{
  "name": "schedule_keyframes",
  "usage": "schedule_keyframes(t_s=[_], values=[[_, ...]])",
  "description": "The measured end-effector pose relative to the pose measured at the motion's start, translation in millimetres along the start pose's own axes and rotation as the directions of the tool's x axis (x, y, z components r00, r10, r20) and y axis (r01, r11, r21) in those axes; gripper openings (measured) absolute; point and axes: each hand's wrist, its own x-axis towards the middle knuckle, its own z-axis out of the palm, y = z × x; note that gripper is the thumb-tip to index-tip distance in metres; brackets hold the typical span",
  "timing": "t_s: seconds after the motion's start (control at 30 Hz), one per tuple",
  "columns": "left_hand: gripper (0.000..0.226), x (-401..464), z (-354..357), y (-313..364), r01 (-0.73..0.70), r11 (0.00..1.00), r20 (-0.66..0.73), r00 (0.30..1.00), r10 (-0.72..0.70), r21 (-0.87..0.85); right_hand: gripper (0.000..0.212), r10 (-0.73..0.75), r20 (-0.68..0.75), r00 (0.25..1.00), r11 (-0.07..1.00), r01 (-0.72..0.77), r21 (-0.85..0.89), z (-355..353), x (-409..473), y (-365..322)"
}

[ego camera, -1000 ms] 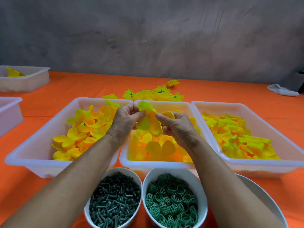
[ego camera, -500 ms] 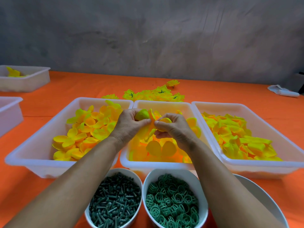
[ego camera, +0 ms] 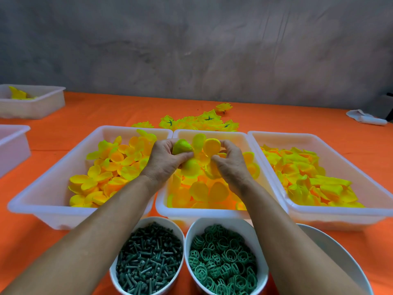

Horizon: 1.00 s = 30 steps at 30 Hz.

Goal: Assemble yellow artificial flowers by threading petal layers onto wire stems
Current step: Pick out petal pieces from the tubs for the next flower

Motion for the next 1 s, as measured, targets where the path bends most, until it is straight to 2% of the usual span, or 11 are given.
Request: schedule_keyframes(t_s=[0.1, 0.2, 0.3, 0.37, 0.53, 0.6, 0.77, 0.87, 1.0], values=[[0.019, -1.6, 0.2, 0.6, 0.018, 1.0, 0.046, 0.999, -0.017, -0.015, 0.02, 0.02, 0.037, 0.999, 0.998, -0.022, 0.054, -0.6, -1.5, -1.3], [0.018, -0.8, -0.2, 0.6, 0.008, 1.0, 0.023, 1.0, -0.008, -0.017, 0.012, 0.012, 0.125, 0.992, 0.972, -0.041, 0.23, -2.1, -4.7, -4.6], [0.021, 2.2, -1.2, -0.4, -0.024, 0.998, -0.075, 0.997, 0.02, -0.05, 0.015, 0.078, 0.055, 0.995, 0.928, -0.093, 0.362, -3.5, -1.8, -4.6], [0.022, 3.3, -1.5, -0.9, -0.039, 0.997, -0.127, 0.991, 0.031, -0.061, 0.014, 0.12, 0.013, 0.993, 0.916, -0.115, 0.384, -2.6, -0.3, -3.5], [0.024, 7.6, -6.8, -3.1, -0.068, 0.996, -0.263, 0.964, 0.049, -0.064, 0.016, 0.182, -0.155, 0.971, 0.938, -0.124, 0.323, -10.2, 6.0, 4.4], [0.023, 7.8, -7.9, -3.3, -0.07, 0.996, -0.276, 0.96, 0.049, -0.064, 0.015, 0.171, -0.158, 0.973, 0.94, -0.113, 0.323, -13.6, 6.8, 6.0], [0.022, 6.6, -7.7, -4.1, -0.046, 0.997, -0.268, 0.963, 0.029, -0.058, 0.014, 0.122, -0.04, 0.992, 0.94, -0.103, 0.325, -9.0, -0.6, -1.3], [0.025, 7.0, -8.5, -4.8, -0.038, 0.998, -0.291, 0.956, 0.023, -0.046, 0.007, 0.133, 0.016, 0.991, 0.96, -0.133, 0.248, -11.2, -2.4, -2.1], [0.019, 6.0, -7.0, -4.6, -0.04, 0.997, -0.266, 0.964, 0.019, -0.073, 0.032, 0.131, 0.172, 0.976, 0.986, -0.146, 0.078, -10.4, -6.2, -1.0]])
